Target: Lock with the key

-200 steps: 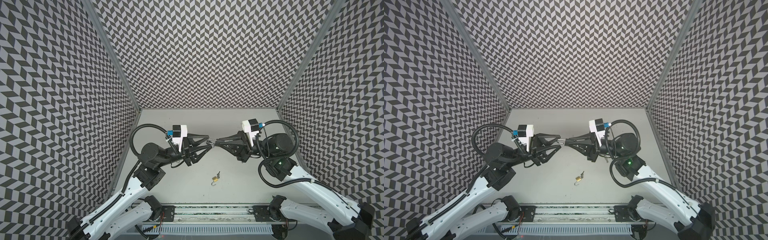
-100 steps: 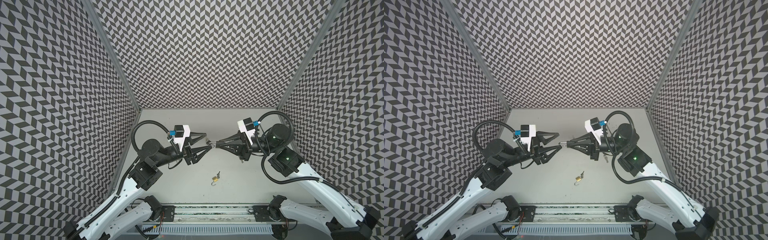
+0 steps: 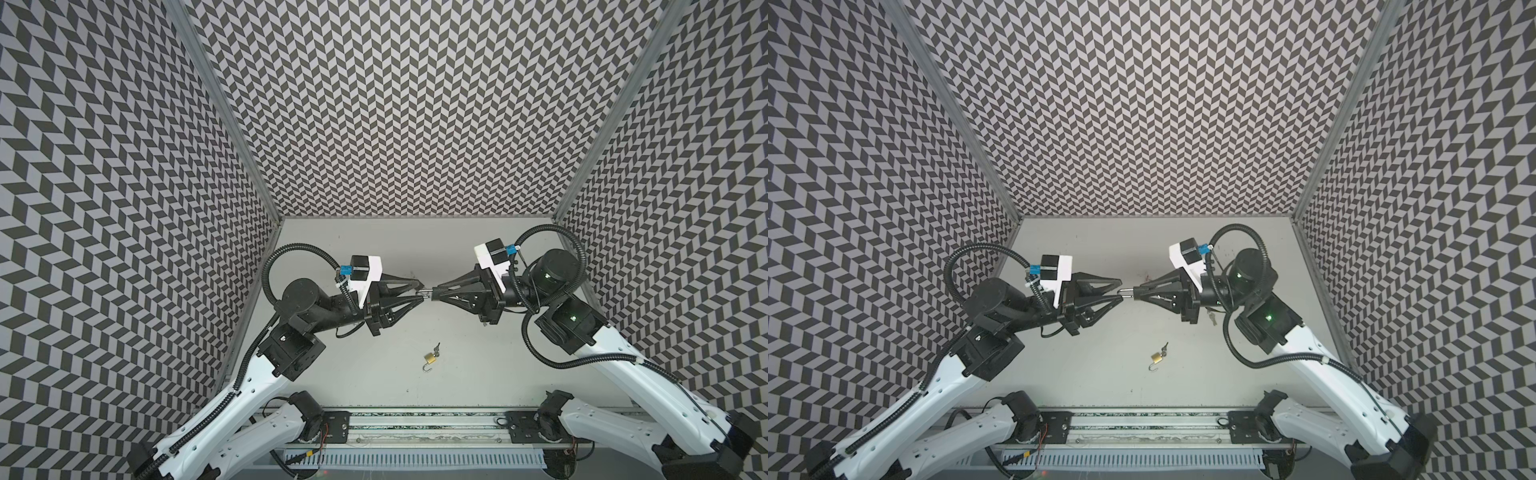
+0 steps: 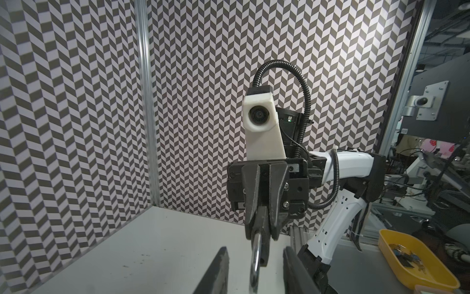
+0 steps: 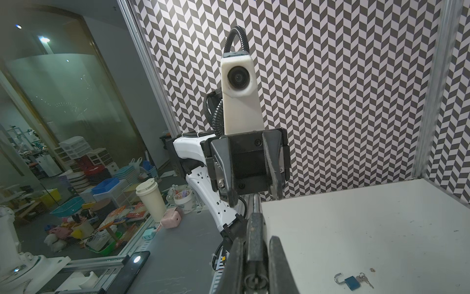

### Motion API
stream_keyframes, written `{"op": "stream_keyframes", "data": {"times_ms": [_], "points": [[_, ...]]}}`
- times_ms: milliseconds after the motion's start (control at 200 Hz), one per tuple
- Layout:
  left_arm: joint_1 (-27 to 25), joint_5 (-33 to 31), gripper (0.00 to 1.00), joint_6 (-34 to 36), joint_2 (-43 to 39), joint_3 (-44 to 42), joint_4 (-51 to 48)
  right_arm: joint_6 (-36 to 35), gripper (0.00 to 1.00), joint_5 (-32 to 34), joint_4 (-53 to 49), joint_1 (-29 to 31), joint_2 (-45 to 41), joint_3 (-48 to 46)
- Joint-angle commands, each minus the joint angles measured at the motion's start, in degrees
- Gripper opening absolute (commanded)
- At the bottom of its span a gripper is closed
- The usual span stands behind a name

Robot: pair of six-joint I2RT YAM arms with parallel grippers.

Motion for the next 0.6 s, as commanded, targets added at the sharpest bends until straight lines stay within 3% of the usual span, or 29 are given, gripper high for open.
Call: {"op": "stream_keyframes", "data": {"times_ms": [0, 300, 506, 596], "points": [[0.0, 2.3, 0.39, -0.3, 0.1, -0.7, 2.6, 0.9, 0.00, 0.1, 5.1, -0.2, -1.3, -0.6], [-0.2, 3.5, 0.33, -0.7, 0.8, -1.0, 2.9, 2.4, 0.00, 0.8, 8.0, -0.2, -1.9, -1.8], [-0.2, 3.5, 0.13, -0.8, 0.8, -1.0, 3.0, 2.5, 0.00, 0.9, 8.0, -0.3, -2.1, -2.0], [-0.3, 3.6, 0.09, -0.9, 0.7, -1.1, 3.1, 2.8, 0.00, 1.2, 8.5, -0.2, -2.5, -2.3]]}}
